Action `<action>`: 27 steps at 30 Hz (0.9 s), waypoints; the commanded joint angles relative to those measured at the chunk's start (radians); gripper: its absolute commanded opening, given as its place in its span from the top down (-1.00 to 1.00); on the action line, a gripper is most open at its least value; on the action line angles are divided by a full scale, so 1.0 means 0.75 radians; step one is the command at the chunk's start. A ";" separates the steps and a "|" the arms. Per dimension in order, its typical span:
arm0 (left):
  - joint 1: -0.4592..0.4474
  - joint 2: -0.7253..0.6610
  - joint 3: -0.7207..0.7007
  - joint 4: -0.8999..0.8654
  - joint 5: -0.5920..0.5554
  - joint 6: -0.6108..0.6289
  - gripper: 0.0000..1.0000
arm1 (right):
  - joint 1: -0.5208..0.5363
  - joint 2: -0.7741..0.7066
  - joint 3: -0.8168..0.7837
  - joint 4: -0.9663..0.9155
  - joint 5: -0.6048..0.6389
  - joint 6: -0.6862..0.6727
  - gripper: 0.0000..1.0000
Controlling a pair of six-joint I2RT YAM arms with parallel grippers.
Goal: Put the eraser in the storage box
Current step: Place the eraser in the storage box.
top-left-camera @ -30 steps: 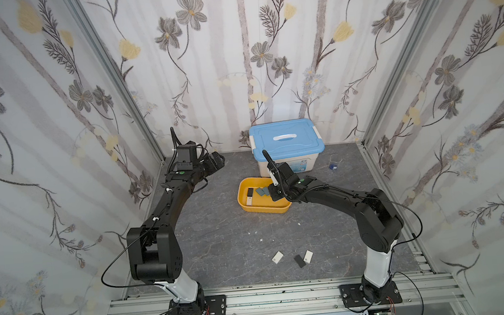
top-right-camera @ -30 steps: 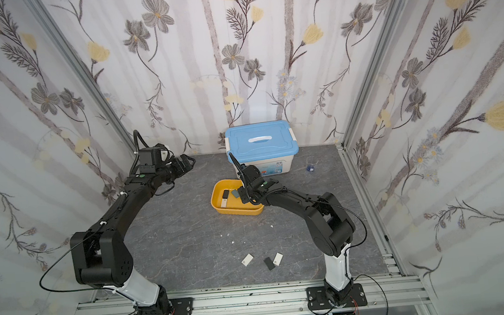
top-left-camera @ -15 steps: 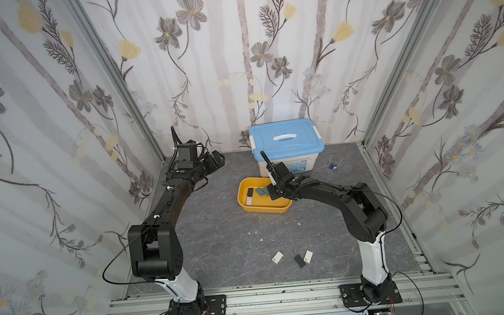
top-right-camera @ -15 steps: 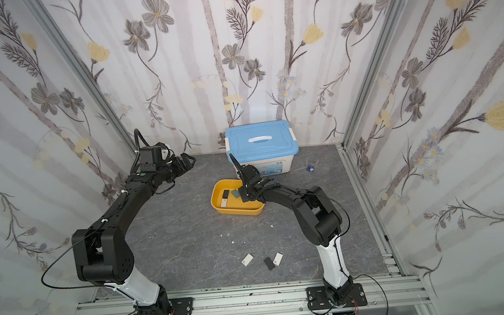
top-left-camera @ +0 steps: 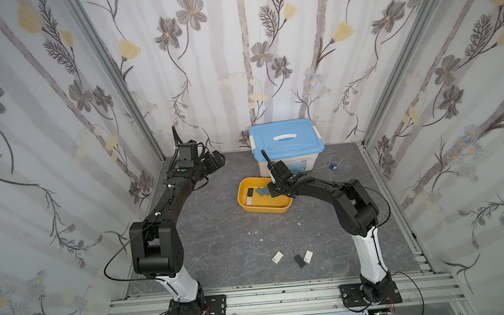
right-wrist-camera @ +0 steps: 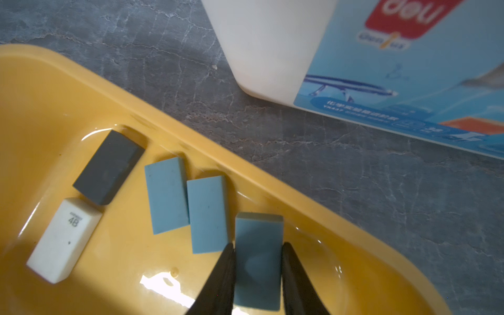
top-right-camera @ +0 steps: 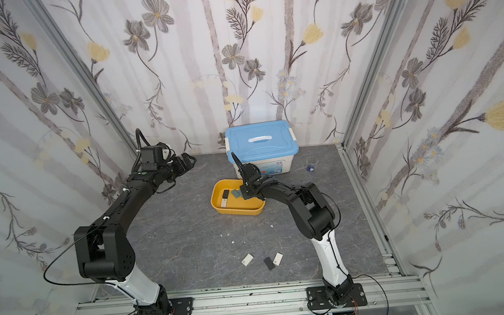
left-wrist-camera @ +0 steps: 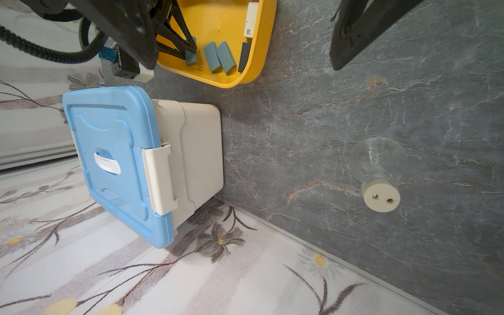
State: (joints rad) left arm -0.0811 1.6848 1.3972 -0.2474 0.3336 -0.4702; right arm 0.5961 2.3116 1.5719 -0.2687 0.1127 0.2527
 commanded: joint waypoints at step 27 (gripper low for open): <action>0.000 -0.011 0.003 -0.017 -0.004 0.030 -1.00 | 0.015 -0.073 0.025 0.026 0.026 -0.006 -0.14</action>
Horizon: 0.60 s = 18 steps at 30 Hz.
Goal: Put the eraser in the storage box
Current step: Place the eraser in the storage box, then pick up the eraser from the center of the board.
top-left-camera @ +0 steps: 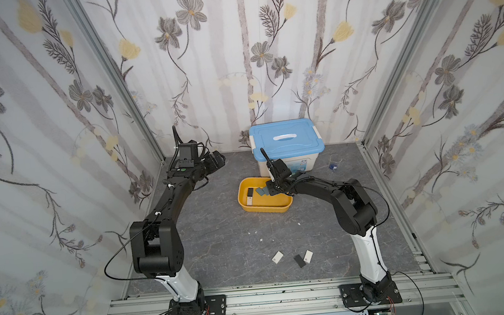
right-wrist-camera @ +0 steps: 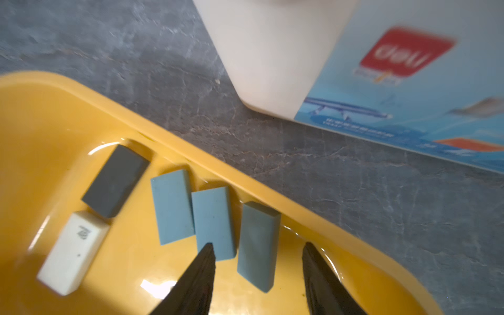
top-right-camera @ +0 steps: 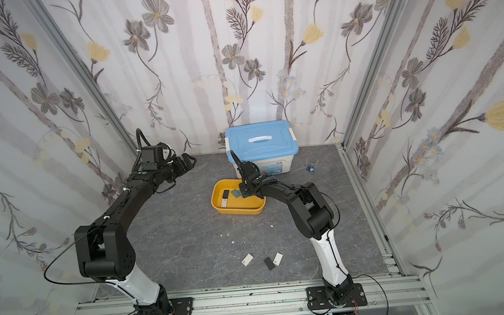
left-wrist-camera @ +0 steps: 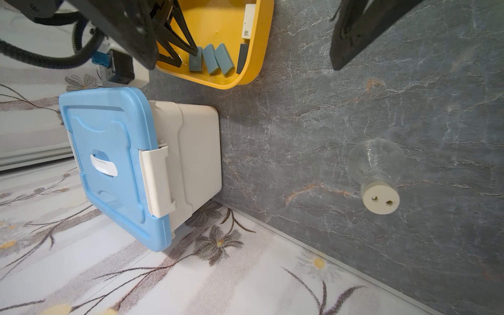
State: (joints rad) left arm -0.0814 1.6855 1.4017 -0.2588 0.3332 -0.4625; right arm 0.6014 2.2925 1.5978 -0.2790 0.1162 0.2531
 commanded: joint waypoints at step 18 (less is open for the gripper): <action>0.000 -0.081 -0.058 -0.008 -0.023 0.033 -1.00 | 0.262 -0.660 -0.672 0.085 -0.100 -0.066 -0.43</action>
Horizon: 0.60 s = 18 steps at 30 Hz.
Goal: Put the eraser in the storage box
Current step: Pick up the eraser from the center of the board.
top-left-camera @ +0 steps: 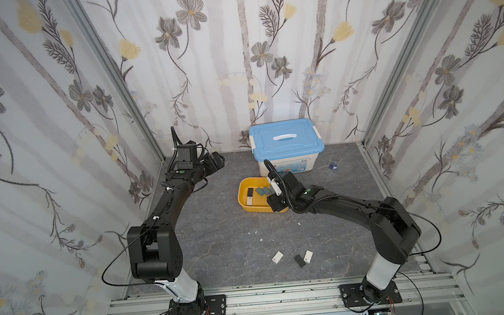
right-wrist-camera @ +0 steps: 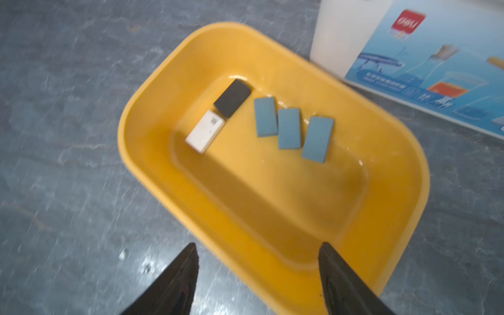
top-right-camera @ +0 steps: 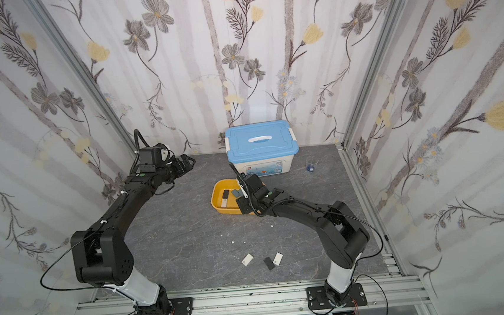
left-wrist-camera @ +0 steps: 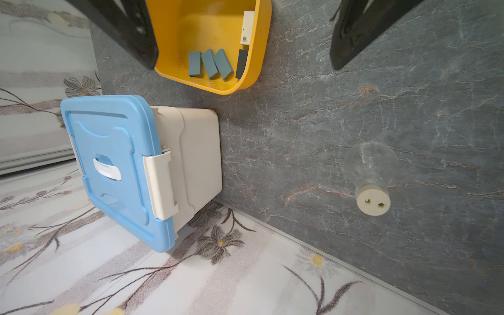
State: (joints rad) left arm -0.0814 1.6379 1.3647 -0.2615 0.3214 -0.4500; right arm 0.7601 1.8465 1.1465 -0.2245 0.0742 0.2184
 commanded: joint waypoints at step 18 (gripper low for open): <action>-0.002 -0.085 -0.109 0.064 0.040 -0.028 -1.00 | 0.390 -0.429 -0.627 -0.139 -0.095 0.539 -0.41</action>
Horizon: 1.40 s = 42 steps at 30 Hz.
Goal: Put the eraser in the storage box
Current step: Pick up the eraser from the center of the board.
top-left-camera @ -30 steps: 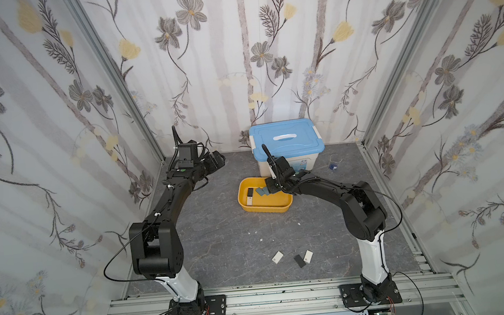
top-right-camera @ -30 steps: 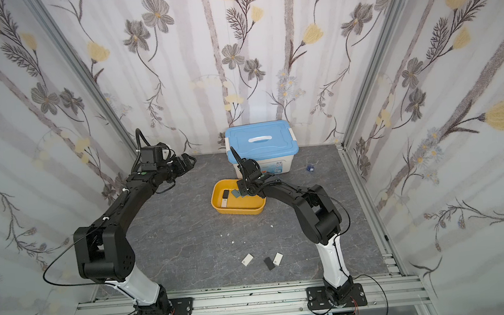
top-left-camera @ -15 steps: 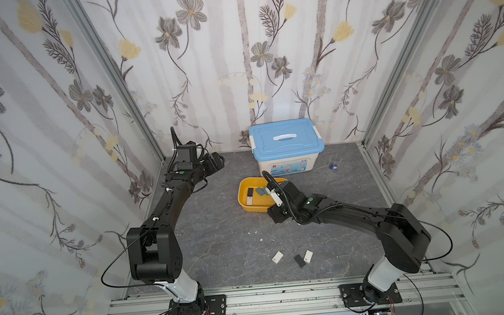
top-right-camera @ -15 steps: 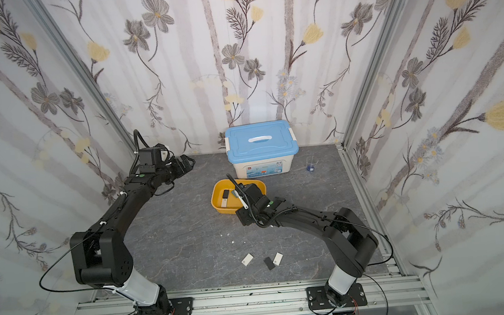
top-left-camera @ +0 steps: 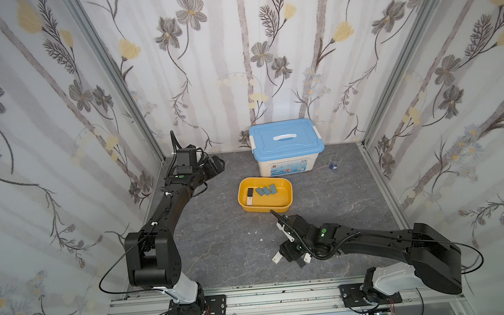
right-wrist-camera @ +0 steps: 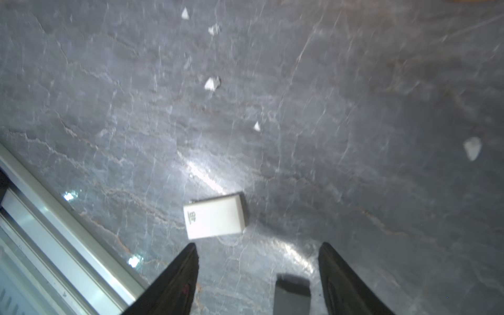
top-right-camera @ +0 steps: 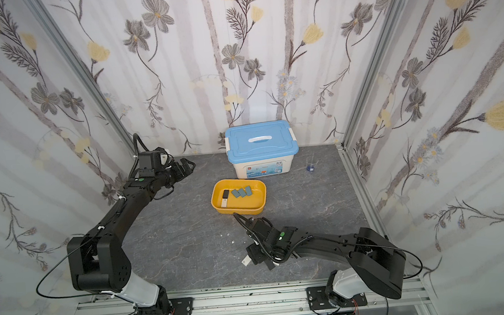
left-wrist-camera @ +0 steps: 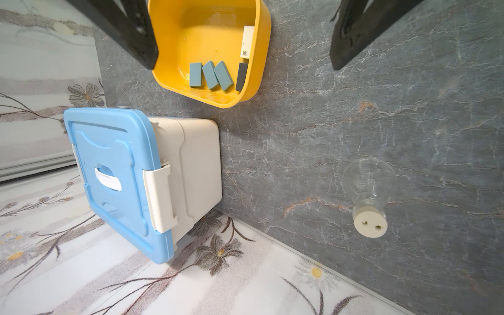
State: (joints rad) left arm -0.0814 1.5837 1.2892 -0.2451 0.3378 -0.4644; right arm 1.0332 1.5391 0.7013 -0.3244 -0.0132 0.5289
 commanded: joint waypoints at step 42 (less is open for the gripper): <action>-0.008 -0.034 -0.027 0.055 0.014 -0.017 -1.00 | 0.154 0.028 -0.137 -0.144 0.120 0.145 0.29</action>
State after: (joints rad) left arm -0.0887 1.5661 1.2716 -0.2352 0.3519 -0.4751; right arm 1.1419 1.5471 0.6033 -0.3523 0.1467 0.6125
